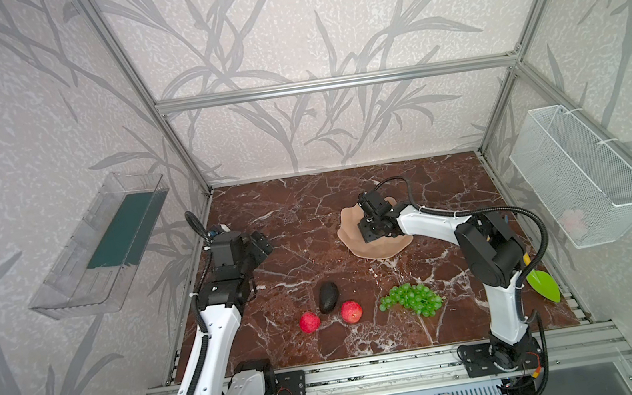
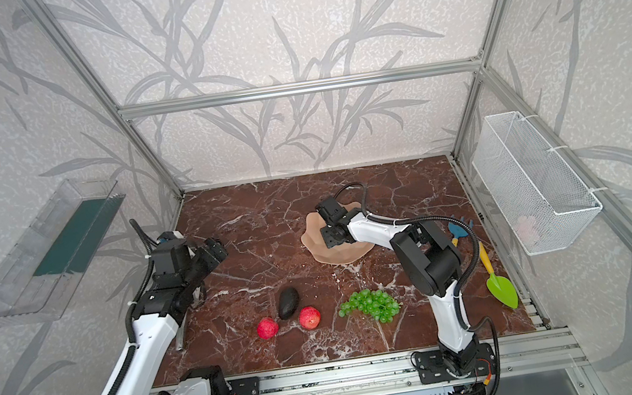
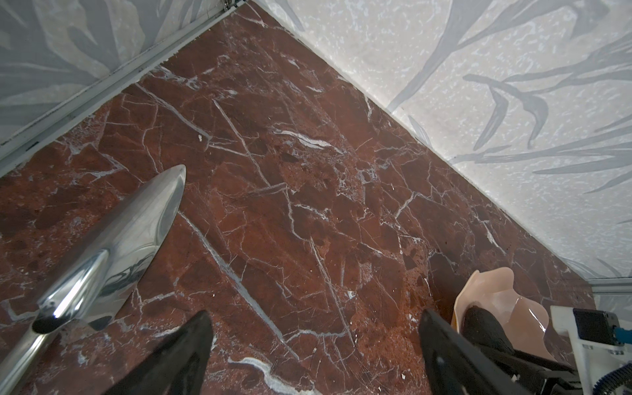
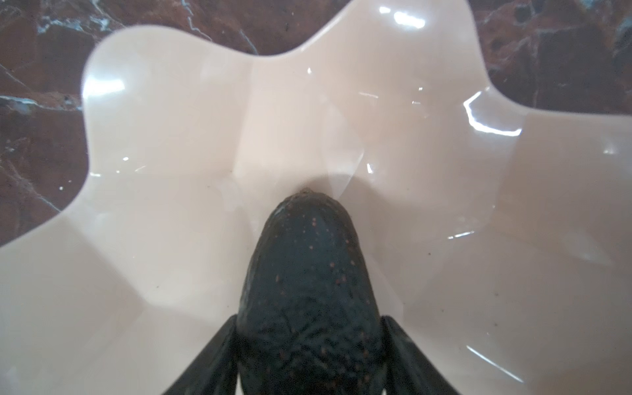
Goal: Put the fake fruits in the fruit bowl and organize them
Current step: 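Lift the avocado with the right gripper and release it into the bowl, then reach the left gripper to the red apple and grasp it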
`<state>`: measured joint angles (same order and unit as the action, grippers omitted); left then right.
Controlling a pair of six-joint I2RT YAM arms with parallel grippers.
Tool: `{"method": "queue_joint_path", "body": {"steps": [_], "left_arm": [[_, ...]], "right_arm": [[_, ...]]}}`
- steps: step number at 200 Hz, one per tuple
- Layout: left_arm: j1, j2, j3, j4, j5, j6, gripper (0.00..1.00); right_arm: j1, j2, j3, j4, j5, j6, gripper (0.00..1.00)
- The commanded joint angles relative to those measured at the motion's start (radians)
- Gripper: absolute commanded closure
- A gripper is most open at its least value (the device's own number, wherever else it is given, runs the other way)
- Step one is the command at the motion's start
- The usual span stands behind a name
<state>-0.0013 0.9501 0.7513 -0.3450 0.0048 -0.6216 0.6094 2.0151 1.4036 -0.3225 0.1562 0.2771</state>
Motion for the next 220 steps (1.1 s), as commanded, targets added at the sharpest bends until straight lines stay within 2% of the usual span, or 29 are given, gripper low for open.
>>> {"method": "queue_joint_path", "body": {"steps": [1, 32, 79, 113, 144, 178, 220], "left_arm": [[0.005, -0.008, 0.037, -0.055, 0.037, -0.007, 0.06], [0.003, 0.006, 0.063, -0.109, 0.126, 0.046, 0.07], [-0.027, -0.021, 0.056, -0.290, 0.260, 0.017, 0.11], [-0.186, -0.084, 0.057, -0.491, 0.155, -0.009, 0.11], [-0.299, -0.146, 0.017, -0.610, 0.140, -0.111, 0.12], [-0.438, -0.147, -0.020, -0.620, 0.092, -0.198, 0.12], [-0.509, -0.061, -0.053, -0.612, 0.065, -0.222, 0.12]], "right_arm": [[-0.004, -0.023, 0.007, 0.005, -0.001, -0.004, 0.30], [-0.008, -0.119, -0.011, 0.008, 0.008, -0.011, 0.18], [-0.016, -0.347, -0.155, 0.096, 0.026, -0.004, 0.06], [-0.016, -0.464, -0.272, 0.165, 0.029, -0.003, 0.02], [-0.016, -0.517, -0.316, 0.161, 0.021, -0.010, 0.02], [-0.019, -0.544, -0.348, 0.169, 0.022, -0.015, 0.02], [-0.021, -0.565, -0.372, 0.179, 0.009, -0.012, 0.02]]}}
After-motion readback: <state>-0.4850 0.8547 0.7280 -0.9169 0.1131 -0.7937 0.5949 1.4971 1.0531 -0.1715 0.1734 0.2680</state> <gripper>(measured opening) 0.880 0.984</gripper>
